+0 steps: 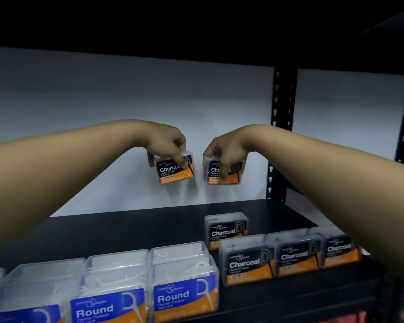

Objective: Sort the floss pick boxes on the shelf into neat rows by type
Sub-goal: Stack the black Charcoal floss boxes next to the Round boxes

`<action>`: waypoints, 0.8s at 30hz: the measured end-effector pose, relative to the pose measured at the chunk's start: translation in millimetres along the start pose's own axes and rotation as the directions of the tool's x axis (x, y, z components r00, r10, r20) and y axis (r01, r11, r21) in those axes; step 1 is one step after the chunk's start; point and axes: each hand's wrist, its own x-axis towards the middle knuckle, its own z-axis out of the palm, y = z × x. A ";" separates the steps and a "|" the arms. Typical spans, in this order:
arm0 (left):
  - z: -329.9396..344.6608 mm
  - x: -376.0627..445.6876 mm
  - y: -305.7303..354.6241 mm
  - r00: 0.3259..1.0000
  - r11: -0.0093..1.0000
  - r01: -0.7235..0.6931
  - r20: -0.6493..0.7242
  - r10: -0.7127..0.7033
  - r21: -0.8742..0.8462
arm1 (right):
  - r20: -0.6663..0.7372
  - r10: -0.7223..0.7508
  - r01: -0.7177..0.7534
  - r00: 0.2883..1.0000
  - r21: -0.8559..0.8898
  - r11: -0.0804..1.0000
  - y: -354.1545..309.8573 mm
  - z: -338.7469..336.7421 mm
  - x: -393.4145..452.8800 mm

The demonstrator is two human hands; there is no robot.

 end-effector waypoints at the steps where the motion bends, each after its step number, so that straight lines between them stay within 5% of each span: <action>1: 0.6 2.0 9.2 1.000 1.000 -0.016 -0.001 0.016 -0.008 | 0.005 0.023 -0.023 1.000 -0.007 1.000 5.9 -0.6 -6.7; 12: 21.9 17.4 102.9 0.987 0.983 -0.160 0.018 0.162 -0.087 | 0.050 0.245 -0.233 0.968 -0.175 0.957 59.1 1.8 -78.6; 24: 65.0 23.9 174.5 0.972 0.975 -0.206 0.098 0.214 -0.087 | 0.082 0.274 -0.242 0.958 -0.279 0.929 94.4 29.2 -110.6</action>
